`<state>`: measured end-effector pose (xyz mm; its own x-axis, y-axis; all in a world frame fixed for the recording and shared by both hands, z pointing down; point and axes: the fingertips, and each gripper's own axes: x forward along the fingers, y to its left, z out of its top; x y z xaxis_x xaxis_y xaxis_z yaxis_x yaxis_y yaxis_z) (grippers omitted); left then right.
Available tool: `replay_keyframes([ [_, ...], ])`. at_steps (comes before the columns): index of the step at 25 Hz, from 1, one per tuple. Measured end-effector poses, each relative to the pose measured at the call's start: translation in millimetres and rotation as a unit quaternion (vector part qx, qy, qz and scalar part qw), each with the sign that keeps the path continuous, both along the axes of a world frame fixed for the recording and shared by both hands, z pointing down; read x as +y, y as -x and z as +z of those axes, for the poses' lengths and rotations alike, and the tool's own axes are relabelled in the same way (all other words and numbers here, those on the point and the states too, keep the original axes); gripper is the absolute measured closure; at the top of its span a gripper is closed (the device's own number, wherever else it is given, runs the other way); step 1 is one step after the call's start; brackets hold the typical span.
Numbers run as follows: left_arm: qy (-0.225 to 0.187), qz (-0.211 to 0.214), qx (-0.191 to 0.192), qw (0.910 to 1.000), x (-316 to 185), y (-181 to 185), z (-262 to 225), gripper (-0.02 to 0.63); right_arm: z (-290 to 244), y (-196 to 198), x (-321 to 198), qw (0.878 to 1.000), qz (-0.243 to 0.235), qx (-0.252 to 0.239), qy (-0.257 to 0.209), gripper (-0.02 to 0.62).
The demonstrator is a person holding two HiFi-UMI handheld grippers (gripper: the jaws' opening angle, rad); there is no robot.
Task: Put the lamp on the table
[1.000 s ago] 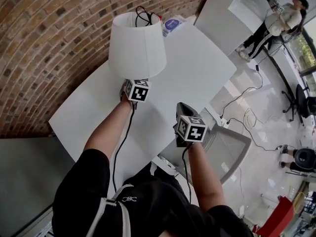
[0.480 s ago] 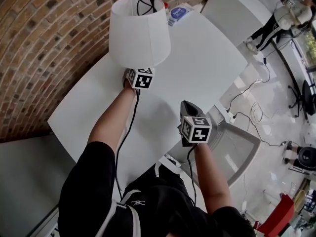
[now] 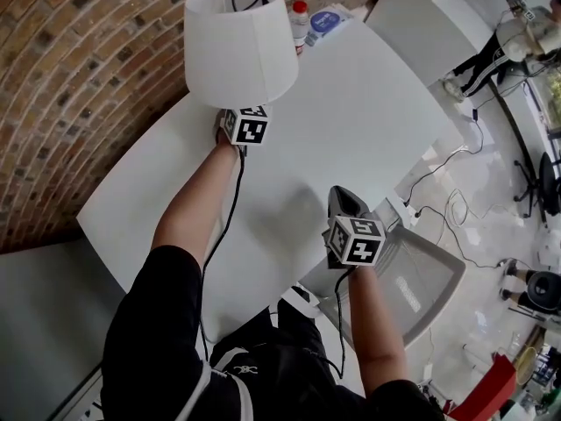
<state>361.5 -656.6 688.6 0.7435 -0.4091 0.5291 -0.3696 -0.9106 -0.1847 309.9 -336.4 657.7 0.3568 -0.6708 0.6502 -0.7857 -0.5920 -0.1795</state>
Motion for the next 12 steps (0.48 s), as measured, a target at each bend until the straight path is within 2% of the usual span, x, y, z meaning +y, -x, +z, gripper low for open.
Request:
replay_keyframes([
  [5,-0.039,-0.007,0.026,0.9989,-7,1,-14,0.477,8,2,-3,1.0,-0.004,-0.004,-0.002,0.595],
  [12,-0.044,-0.004,0.051,0.9977,-5,4,-15,0.476,17,3,12,1.0,0.017,-0.019,-0.007,0.595],
])
